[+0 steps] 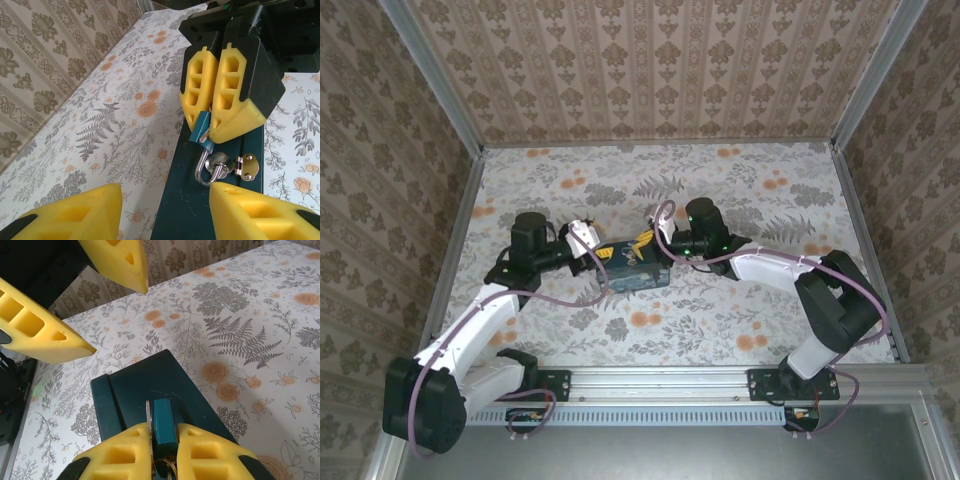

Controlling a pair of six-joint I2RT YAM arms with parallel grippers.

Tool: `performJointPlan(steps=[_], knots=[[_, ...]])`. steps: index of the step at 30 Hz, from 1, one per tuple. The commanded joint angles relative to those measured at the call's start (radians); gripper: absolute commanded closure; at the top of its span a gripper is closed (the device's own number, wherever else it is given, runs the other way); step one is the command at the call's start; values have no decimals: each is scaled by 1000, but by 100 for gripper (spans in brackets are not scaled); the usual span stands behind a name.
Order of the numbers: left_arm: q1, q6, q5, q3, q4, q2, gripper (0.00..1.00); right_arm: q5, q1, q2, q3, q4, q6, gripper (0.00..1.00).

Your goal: Unlock a padlock with a key

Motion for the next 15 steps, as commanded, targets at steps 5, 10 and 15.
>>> performJointPlan(steps=[5,10,15], knots=[[14,-29,1,-15,-5,-12,50,-62,2,47,-6,116,93,100],[20,-38,6,-19,11,-10,50,-83,2,60,2,115,111,100],[24,-44,7,-27,29,-9,50,-84,2,61,-4,205,178,100]])
